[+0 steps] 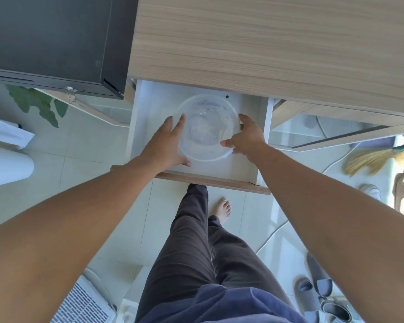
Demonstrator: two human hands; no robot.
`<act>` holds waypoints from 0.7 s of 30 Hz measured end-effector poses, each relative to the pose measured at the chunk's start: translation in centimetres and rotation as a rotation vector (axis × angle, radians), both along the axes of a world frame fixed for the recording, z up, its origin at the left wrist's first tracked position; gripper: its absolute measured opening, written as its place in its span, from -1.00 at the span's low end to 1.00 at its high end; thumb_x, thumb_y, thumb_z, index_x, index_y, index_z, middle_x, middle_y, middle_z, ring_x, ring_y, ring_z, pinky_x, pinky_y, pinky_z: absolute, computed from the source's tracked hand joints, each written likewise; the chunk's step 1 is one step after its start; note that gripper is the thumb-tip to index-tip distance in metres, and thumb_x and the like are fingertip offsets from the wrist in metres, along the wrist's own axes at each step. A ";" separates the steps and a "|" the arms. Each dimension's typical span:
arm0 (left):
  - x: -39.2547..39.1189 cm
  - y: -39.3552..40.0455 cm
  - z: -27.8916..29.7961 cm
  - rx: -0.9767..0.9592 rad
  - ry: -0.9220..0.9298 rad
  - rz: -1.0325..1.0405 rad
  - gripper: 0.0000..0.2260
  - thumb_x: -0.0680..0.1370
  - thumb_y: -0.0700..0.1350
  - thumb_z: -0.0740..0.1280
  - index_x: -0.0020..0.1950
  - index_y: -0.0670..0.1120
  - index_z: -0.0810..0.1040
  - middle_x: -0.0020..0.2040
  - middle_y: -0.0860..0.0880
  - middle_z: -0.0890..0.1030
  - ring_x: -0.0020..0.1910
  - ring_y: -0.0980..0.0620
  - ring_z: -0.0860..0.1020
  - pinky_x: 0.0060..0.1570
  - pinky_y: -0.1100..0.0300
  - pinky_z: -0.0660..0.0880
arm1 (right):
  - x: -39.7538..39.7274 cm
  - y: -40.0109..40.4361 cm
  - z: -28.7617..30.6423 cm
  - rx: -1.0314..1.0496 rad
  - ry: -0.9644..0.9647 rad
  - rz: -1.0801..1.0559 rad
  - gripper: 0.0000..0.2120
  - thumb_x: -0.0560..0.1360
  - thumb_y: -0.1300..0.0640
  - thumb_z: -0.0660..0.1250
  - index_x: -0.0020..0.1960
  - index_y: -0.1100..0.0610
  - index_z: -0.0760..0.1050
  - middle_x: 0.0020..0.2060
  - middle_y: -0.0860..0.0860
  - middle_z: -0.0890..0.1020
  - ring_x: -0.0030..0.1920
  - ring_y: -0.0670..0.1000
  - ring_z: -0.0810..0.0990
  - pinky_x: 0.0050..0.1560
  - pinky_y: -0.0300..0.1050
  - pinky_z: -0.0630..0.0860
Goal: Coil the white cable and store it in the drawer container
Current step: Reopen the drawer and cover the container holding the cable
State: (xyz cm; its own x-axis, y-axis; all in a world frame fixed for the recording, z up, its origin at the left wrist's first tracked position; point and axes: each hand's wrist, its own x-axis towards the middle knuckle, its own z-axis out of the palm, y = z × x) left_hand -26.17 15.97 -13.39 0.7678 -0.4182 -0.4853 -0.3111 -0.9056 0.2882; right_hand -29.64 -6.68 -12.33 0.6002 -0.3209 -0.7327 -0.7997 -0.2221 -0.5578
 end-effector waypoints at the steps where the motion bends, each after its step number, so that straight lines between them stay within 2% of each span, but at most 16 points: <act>1: -0.1 0.1 -0.2 0.003 -0.024 -0.010 0.20 0.20 0.24 0.59 0.60 0.01 -0.11 0.54 -0.22 0.09 0.50 -0.21 0.21 0.40 -0.02 0.27 | 0.0 0.0 -0.1 -0.001 0.000 0.004 -0.05 0.28 0.30 0.60 0.53 -0.03 0.21 0.29 0.03 0.52 -0.06 0.08 0.59 -0.12 0.03 0.68; 6: -0.2 0.3 -1.1 0.005 -0.127 -0.065 0.07 0.29 0.21 0.54 0.59 -0.06 -0.01 0.40 -0.25 0.27 0.24 -0.25 0.48 0.18 -0.04 0.47 | 0.0 0.1 -0.5 -0.031 -0.002 0.028 -0.07 0.28 0.32 0.60 0.53 0.00 0.25 0.26 0.04 0.54 -0.04 0.09 0.61 -0.19 -0.02 0.68; 9: -0.4 0.4 -1.2 0.001 -0.110 -0.050 0.11 0.27 0.20 0.57 0.60 -0.03 -0.03 0.46 -0.25 0.21 0.24 -0.25 0.49 0.19 -0.02 0.47 | 0.1 -0.3 -0.7 -0.033 -0.022 0.054 -0.07 0.28 0.30 0.60 0.53 0.01 0.23 0.13 -0.04 0.49 -0.14 0.02 0.58 -0.26 -0.10 0.66; 11: -0.2 0.5 -0.9 0.028 -0.090 -0.048 0.15 0.23 0.24 0.57 0.59 0.03 -0.07 0.49 -0.24 0.17 0.26 -0.26 0.49 0.20 -0.02 0.47 | -0.2 -0.3 -0.4 -0.046 -0.063 0.099 -0.09 0.29 0.26 0.60 0.51 0.00 0.25 0.10 -0.06 0.48 -0.14 -0.01 0.57 -0.29 -0.13 0.64; 14: 0.1 0.8 0.3 0.074 -0.054 -0.088 0.14 0.21 0.37 0.50 0.58 0.10 -0.09 0.51 -0.19 0.20 0.32 -0.24 0.44 0.24 -0.06 0.44 | -0.6 -0.1 0.1 -0.124 -0.078 0.237 -0.24 0.30 0.16 0.59 0.41 0.06 0.33 0.15 0.04 0.54 0.04 0.12 0.59 -0.06 0.04 0.65; 17: -0.1 1.8 1.8 0.036 0.041 -0.065 0.05 0.25 0.43 0.42 0.58 0.12 -0.01 0.54 -0.09 0.23 0.45 -0.14 0.33 0.33 -0.04 0.35 | -1.4 0.2 0.9 -0.219 -0.004 0.388 -0.27 0.30 0.07 0.60 0.35 0.15 0.33 0.20 0.12 0.52 0.13 0.17 0.55 0.02 0.04 0.57; 19: -0.7 2.3 2.7 0.053 0.068 -0.087 0.03 0.27 0.46 0.37 0.59 0.12 0.00 0.59 -0.06 0.15 0.52 -0.10 0.23 0.40 -0.04 0.26 | -2.5 0.5 1.5 -0.317 0.032 0.504 -0.18 0.32 -0.03 0.58 0.41 0.17 0.24 0.29 0.15 0.44 0.24 0.19 0.48 0.12 0.08 0.50; 21: -1.4 2.7 3.5 0.061 0.057 -0.108 0.06 0.27 0.51 0.32 0.60 0.07 -0.02 0.61 -0.05 0.05 0.55 -0.10 0.16 0.44 -0.06 0.19 | -3.9 1.0 2.3 -0.415 0.012 0.586 -0.01 0.34 -0.19 0.52 0.53 0.12 0.04 0.45 0.13 0.26 0.41 0.22 0.30 0.28 0.16 0.39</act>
